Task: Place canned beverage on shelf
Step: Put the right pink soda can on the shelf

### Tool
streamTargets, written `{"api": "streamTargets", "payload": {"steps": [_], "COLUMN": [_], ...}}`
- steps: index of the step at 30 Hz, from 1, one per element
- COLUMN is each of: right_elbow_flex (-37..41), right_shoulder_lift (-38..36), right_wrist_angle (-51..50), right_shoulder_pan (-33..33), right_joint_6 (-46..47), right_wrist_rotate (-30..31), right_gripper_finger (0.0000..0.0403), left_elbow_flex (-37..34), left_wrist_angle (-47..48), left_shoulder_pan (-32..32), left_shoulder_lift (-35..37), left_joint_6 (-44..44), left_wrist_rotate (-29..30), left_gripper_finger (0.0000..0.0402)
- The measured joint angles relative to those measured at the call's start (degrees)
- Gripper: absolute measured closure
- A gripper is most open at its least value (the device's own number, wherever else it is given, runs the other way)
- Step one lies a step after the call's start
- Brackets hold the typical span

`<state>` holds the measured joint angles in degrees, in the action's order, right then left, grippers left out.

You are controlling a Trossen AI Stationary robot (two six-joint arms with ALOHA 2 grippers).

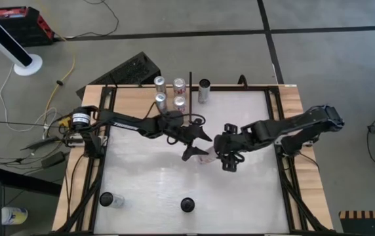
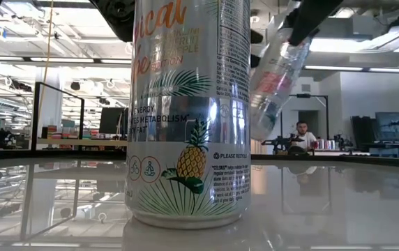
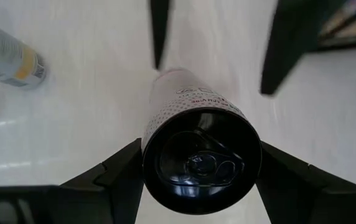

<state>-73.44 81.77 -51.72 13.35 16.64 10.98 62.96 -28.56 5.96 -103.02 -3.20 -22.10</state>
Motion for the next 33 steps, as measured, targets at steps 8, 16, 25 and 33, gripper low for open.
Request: {"api": "streamTargets", "payload": {"steps": [8,16,25,33], "right_elbow_flex": [-3.70,-4.29,-4.29,-4.27], "right_shoulder_lift": [2.65,3.59,3.81,3.80], "right_wrist_angle": [2.82,4.23,4.52,4.49], "right_shoulder_pan": [-1.52,-4.12,-5.74,-6.00], "right_joint_6": [-4.56,-5.59,-5.77,-6.02], "right_wrist_rotate": [2.46,2.35,1.37,1.19], "right_gripper_finger": [0.0123,0.0123,0.0113,0.0100], "left_elbow_flex": [-0.02,0.00,-0.02,-0.04], "left_wrist_angle": [1.98,4.83,5.32,5.24], "left_shoulder_pan": [-0.37,-0.44,-0.39,-0.04], "left_shoulder_lift": [-0.26,-0.26,-0.26,-0.26], "left_joint_6": [1.22,3.82,5.93,5.92], "left_wrist_rotate": [-2.43,0.05,0.90,0.58], "left_gripper_finger": [0.0117,0.0117,0.0158,0.0171]}}
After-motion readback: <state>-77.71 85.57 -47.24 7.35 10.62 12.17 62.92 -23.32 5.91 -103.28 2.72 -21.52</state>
